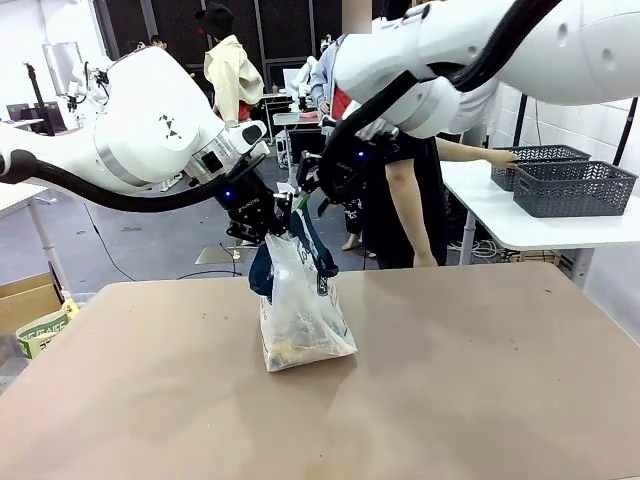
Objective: Transfer purchased items from the store into the shopping bag.
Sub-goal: Move the Reusable shopping bag to the right side of the table.
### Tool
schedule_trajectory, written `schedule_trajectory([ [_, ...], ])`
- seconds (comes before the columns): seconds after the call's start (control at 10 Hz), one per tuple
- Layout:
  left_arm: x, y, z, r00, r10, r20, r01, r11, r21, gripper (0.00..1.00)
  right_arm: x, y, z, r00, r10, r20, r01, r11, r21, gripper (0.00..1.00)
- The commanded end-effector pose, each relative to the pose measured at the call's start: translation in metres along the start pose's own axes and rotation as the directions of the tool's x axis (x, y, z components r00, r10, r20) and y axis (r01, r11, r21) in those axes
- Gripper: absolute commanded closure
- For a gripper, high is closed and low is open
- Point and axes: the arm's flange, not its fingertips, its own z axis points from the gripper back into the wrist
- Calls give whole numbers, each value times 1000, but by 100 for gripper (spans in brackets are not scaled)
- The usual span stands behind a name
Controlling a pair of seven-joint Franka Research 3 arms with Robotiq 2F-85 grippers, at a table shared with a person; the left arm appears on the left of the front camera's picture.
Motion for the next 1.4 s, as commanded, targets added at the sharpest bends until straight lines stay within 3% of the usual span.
schedule_trajectory([
  [0.0, 0, 1, 0, 1000, 16, 7, -16, 1000, -15, 100, -39, -23, 21, 998, 66, 22, -67, 996, 66, 0],
  [0.2, 0, 1, 0, 1000, 16, 7, -16, 1000, -15, 100, -64, -37, 49, 980, 197, -38, -194, 979, 59, 0],
  [0.3, 0, 1, 0, 1000, 16, 7, -16, 1000, -15, 100, -79, -47, 63, 946, 312, -87, -310, 950, 41, 0],
  [0.5, 0, 1, 0, 1000, 16, 7, -16, 1000, -15, 100, -106, -59, 83, 881, 443, -168, -463, 879, -111, 0],
  [0.7, 0, 1, 0, 1000, 16, 7, -16, 1000, -15, 100, -129, -72, 104, 781, 596, -184, -622, 769, -149, 0],
  [0.9, 0, 1, 0, 1000, 16, 7, -16, 1000, -15, 100, -147, -91, 125, 671, 736, -92, -737, 647, -195, 0],
  [1.1, 0, 1, 0, 1000, 16, 7, -16, 1000, -15, 100, -138, -91, 142, 651, 758, 49, -735, 645, -210, 0],
  [1.3, 0, 1, 0, 1000, 16, 7, -16, 1000, -15, 100, -114, -79, 150, 624, 769, 139, -743, 639, -199, 0],
])
